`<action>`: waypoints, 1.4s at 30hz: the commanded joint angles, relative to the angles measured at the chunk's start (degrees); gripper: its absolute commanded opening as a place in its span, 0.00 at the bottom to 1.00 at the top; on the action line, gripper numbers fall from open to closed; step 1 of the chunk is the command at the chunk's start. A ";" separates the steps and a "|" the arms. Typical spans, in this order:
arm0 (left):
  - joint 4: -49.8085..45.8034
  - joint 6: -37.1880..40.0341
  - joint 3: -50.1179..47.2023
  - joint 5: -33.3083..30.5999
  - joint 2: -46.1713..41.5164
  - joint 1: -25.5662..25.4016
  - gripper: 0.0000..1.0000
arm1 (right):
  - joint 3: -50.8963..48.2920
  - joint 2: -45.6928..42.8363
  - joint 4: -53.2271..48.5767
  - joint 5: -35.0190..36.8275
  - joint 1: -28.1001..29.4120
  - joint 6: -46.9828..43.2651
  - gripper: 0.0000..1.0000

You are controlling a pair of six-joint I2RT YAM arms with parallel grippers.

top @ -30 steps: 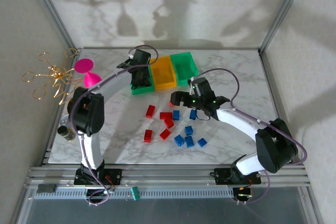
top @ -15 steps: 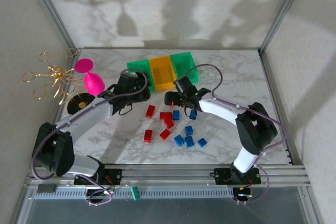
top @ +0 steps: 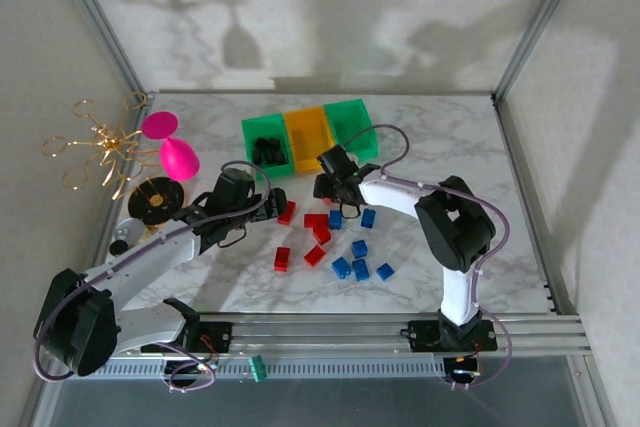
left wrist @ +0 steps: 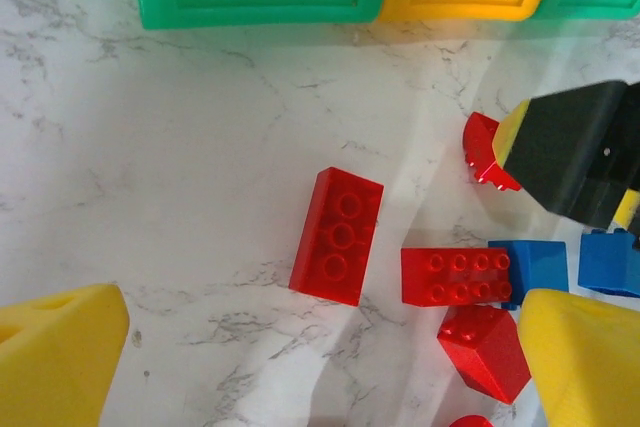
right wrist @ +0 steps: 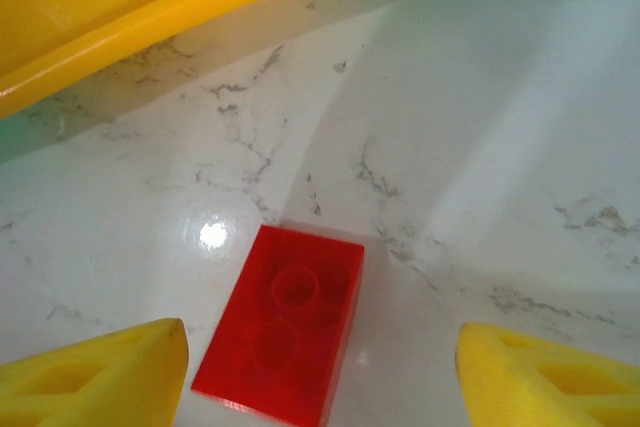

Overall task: Sort the legos into containers by color
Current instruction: Pick up the lego from the center of the table.

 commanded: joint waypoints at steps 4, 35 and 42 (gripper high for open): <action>4.23 -2.81 -2.39 -0.51 -0.67 -0.49 1.00 | 3.44 3.31 0.17 2.20 0.96 2.34 0.66; 5.76 -4.83 0.28 0.71 1.60 -0.76 1.00 | 4.96 -0.76 0.10 6.31 1.14 -9.51 0.26; 7.15 -6.15 3.15 -0.26 3.33 -0.46 1.00 | 10.61 1.00 1.88 5.05 -0.76 -15.53 0.25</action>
